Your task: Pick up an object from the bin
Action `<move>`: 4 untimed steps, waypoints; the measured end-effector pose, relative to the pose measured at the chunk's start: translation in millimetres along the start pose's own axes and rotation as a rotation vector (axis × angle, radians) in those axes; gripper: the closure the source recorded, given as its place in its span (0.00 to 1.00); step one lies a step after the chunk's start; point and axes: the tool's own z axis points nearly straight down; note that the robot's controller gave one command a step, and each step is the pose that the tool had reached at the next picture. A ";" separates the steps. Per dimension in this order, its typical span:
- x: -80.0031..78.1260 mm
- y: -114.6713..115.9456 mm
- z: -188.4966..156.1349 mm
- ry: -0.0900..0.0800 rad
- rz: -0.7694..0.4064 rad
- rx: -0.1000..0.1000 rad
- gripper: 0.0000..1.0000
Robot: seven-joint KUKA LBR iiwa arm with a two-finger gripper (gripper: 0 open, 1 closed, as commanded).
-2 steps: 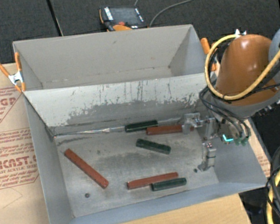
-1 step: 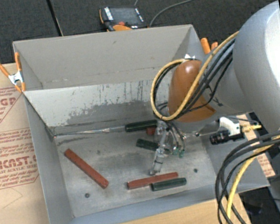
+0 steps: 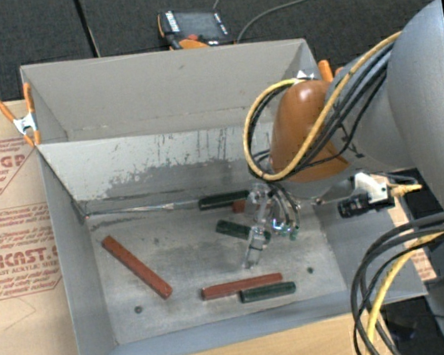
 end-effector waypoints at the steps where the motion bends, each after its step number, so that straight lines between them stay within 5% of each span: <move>1: 3.1 -2.3 2.1 0.004 0.087 0.001 0.00; 3: 8.5 -4.2 33.7 0.004 0.202 0.003 0.00; 4: 8.2 -3.9 32.7 0.002 0.201 0.002 1.00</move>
Offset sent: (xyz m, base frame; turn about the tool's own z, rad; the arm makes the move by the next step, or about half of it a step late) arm -0.0037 -0.0013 -0.0014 0.0877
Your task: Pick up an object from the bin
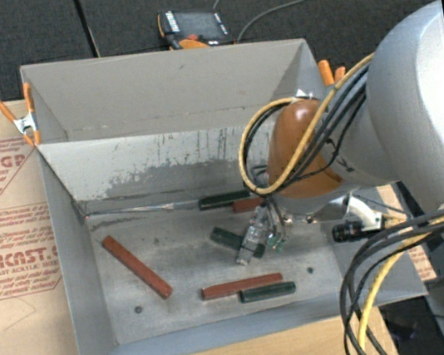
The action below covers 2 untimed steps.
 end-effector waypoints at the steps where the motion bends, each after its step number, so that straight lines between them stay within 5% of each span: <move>1: -0.9 1.1 -57.6 -0.003 -0.001 -0.004 1.00; 2: -1.2 1.8 -75.7 -0.001 -0.002 -0.002 1.00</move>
Offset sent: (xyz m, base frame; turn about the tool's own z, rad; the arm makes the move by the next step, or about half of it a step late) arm -0.0001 0.0001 0.0547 0.0000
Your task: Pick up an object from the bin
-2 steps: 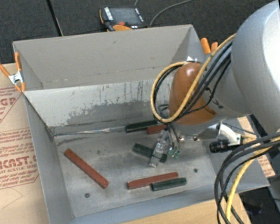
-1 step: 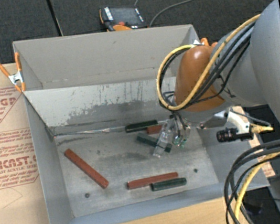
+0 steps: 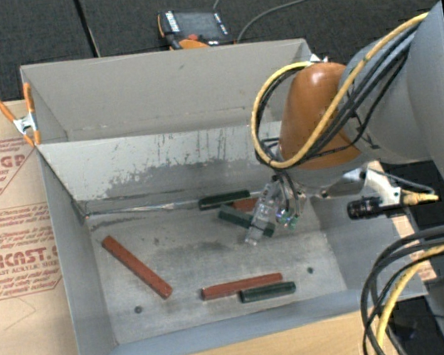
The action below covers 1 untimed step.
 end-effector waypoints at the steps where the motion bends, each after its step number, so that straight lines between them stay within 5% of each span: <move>1: -0.9 0.8 -57.3 -0.003 -0.001 -0.002 1.00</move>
Offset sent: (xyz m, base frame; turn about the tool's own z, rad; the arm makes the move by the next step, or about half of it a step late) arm 0.0000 -0.0001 0.0543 0.0000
